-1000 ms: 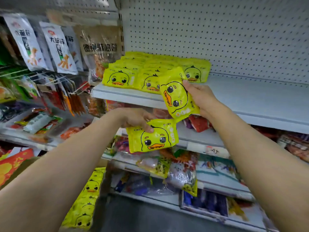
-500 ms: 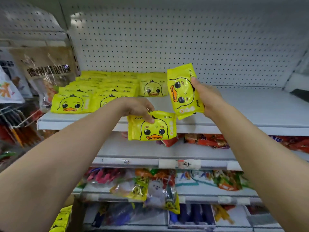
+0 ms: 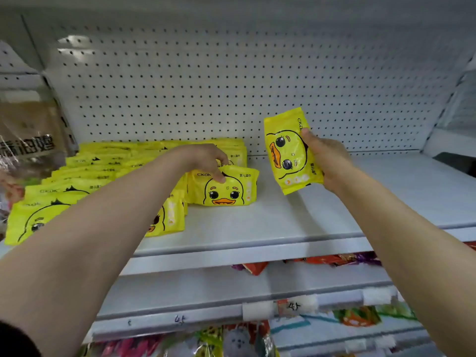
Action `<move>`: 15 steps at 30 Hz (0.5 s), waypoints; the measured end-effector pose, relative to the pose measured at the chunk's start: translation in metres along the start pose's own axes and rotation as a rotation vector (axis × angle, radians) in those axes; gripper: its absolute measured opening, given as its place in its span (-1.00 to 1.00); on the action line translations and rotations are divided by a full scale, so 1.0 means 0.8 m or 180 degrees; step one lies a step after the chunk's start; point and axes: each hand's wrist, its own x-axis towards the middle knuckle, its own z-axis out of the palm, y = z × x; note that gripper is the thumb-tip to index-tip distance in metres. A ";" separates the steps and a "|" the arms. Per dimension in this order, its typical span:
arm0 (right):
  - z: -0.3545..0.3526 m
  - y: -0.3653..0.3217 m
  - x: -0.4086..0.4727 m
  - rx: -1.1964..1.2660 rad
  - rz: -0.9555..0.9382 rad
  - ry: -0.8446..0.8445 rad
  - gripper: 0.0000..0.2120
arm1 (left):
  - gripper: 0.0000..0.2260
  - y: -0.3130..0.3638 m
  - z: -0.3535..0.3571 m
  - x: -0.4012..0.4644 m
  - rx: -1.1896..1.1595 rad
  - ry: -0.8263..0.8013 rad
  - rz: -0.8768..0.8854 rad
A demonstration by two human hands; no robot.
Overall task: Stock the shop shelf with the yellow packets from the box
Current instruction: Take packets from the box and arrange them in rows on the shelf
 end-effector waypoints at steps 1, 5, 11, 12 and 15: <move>0.005 0.002 0.006 -0.0012 0.0006 -0.0008 -0.70 | -0.55 -0.005 -0.001 0.008 0.0056 0.0059 0.0008; 0.024 0.005 0.023 -0.0055 -0.0010 0.0002 -0.71 | -0.59 -0.021 -0.003 0.035 0.0254 0.0298 0.0232; 0.045 0.006 0.042 -0.0146 0.0037 0.0002 -0.69 | -0.54 -0.035 -0.004 0.066 0.0237 0.0782 0.0361; 0.048 0.006 0.045 -0.0154 0.0041 0.0014 -0.68 | -0.52 -0.038 -0.004 0.070 0.0225 0.0813 0.0398; 0.054 0.007 0.050 -0.0177 0.0026 0.0040 -0.69 | -0.54 -0.044 -0.002 0.078 0.0226 0.0864 0.0484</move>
